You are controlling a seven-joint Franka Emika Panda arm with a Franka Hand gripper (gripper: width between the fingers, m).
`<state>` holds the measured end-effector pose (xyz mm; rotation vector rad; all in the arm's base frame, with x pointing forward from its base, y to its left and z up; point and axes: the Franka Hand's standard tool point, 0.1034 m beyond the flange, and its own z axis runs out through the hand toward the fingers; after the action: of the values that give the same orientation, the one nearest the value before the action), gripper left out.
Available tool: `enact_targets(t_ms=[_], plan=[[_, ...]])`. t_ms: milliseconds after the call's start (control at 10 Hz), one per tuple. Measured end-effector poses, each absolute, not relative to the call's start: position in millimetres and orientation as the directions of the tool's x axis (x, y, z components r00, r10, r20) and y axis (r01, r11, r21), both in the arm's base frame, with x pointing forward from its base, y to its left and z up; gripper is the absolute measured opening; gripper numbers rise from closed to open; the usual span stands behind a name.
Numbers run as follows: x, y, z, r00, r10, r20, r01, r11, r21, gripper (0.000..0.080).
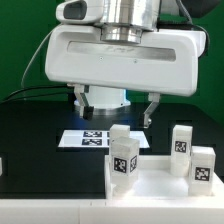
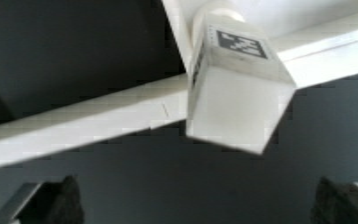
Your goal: Assemble square table
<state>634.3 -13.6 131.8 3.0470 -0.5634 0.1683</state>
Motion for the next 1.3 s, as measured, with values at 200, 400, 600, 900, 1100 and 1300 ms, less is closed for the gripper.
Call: enact_targets(t_ms=[200,400,600,900,1100,1300], plan=[[640,-5,131.4,0.920,-0.381,0.089,-0.382,-0.924,-0.015,0.0649],[640,-1,118.4,0.918,-0.387,0.087,-0.386,-0.922,-0.018,0.0649],[639,-2,114.7,0.918,-0.387,0.084,-0.388,-0.922,-0.008,0.0649],[637,-4,112.6,0.915,-0.396,0.075,-0.396,-0.918,-0.009,0.0649],[633,-8,103.8,0.897,-0.441,0.030,-0.440,-0.898,-0.016,0.0649],[638,-5,89.8,0.883,-0.468,0.029,-0.468,-0.884,-0.011,0.0649]])
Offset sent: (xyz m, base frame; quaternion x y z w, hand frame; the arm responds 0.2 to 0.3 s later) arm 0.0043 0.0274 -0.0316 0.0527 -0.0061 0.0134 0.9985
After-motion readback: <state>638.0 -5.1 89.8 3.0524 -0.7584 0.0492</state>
